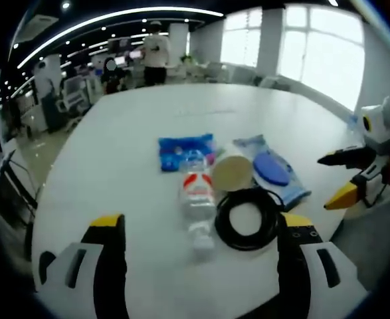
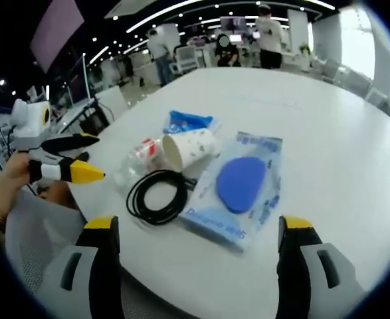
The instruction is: Arrange the tabletop items into an orderly group along one side of the table until the central work area is clear of visible clutter.
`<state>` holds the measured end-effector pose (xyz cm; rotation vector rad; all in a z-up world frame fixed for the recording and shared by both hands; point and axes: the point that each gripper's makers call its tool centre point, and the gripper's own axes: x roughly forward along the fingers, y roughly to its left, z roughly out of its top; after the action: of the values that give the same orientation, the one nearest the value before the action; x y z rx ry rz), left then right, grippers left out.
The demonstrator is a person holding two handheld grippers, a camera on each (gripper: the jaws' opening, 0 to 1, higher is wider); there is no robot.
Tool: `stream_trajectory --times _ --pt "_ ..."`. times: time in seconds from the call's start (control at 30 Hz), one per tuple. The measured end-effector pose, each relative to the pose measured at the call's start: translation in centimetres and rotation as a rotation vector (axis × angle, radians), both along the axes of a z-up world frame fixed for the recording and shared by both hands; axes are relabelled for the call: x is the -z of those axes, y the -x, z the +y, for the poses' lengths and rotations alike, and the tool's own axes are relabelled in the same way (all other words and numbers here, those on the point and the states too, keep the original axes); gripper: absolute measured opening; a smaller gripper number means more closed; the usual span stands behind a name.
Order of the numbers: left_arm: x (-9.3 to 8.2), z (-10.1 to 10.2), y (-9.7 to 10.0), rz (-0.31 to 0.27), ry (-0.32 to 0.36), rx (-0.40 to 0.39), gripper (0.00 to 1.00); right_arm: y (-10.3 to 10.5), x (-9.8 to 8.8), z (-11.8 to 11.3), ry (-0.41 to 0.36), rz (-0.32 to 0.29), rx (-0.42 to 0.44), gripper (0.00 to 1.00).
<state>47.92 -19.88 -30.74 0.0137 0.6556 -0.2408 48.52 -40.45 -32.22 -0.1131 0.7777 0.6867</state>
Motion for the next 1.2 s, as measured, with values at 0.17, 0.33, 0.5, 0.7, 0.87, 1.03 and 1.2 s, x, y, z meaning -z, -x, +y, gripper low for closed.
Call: stream_trajectory --times 0.17,0.33,0.5,0.7,0.87,1.03,1.2 --pt "0.4 0.0 0.1 0.010 -0.010 -0.001 0.90 0.1 0.0 0.3 -0.003 0.002 -0.009 0.98" --pt "0.8 -0.2 0.2 0.028 -0.020 0.006 0.89 0.2 0.0 0.3 -0.004 0.006 -0.012 0.97" --pt "1.1 0.0 0.2 0.034 -0.020 -0.001 0.88 0.3 0.0 0.3 -0.006 0.007 -0.014 0.97" --pt "1.3 0.1 0.2 0.042 -0.013 -0.009 0.86 0.3 0.0 0.4 -0.009 0.007 -0.016 0.97" --pt "1.4 0.2 0.0 0.043 0.009 -0.030 0.84 0.3 -0.3 0.6 -0.020 0.001 -0.018 0.97" --pt "1.8 0.4 -0.2 0.044 0.014 -0.049 0.82 0.4 -0.2 0.5 -0.013 0.005 -0.019 0.97" --pt "2.9 -0.1 -0.1 0.078 0.047 -0.059 0.78 0.4 -0.2 0.6 -0.015 0.007 -0.024 0.97"
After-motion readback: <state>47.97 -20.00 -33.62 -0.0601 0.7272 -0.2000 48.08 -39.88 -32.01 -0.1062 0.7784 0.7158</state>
